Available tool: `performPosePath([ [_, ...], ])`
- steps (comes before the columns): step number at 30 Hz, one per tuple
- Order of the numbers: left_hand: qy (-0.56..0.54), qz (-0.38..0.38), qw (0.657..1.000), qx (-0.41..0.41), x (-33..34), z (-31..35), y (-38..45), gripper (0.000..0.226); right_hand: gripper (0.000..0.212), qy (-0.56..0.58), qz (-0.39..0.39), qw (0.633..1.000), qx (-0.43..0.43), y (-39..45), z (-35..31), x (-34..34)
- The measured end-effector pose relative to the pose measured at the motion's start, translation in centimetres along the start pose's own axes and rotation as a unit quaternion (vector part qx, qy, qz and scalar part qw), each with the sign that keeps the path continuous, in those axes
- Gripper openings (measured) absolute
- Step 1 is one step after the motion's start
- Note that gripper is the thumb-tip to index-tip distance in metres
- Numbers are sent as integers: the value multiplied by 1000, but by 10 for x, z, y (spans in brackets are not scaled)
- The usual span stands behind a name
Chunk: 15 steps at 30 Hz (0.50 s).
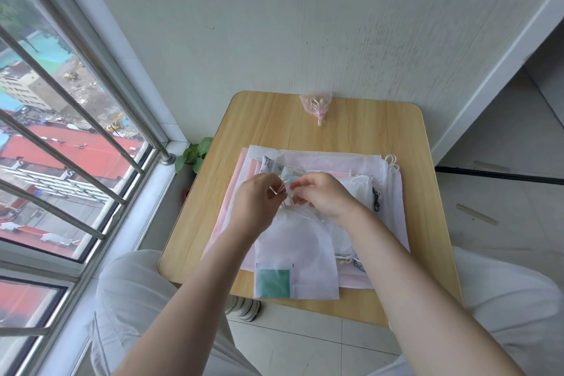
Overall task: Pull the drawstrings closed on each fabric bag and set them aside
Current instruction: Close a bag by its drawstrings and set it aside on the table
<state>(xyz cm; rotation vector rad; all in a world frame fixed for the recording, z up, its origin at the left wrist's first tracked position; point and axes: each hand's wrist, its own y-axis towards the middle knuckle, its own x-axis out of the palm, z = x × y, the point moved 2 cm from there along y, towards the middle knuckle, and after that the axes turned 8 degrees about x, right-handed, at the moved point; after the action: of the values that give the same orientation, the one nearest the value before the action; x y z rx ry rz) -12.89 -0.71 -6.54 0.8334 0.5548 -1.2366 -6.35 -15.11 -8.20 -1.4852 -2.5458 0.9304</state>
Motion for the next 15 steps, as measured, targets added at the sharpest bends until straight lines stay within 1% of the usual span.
performPosePath([
  [2, 5, 18, 1000, 15, 4, -1, -3, 14, 12, -15, -13, 1000, 8, 1, 0, -1],
  [4, 13, 36, 999, 25, 6, 0, -4, 15, 9, -24, -56, 998, 33, 1, -1, -2],
  [6, 1, 52, 998, 36, 6, 1, -5, 14, 8, -4, -90, 994, 60, 3, -1, -3],
  [8, -24, 69, 997, 37, 5, 1, -6, 10, 14, 32, -115, 990, 75, 5, 1, -4],
  [11, -67, 77, 995, 5, 3, 2, -5, 6, 23, 61, -129, 986, 85, 5, 1, -4],
  [15, -148, 47, 985, -70, -1, 1, -2, 7, 11, 66, -118, 988, 80, 4, 2, -2],
])
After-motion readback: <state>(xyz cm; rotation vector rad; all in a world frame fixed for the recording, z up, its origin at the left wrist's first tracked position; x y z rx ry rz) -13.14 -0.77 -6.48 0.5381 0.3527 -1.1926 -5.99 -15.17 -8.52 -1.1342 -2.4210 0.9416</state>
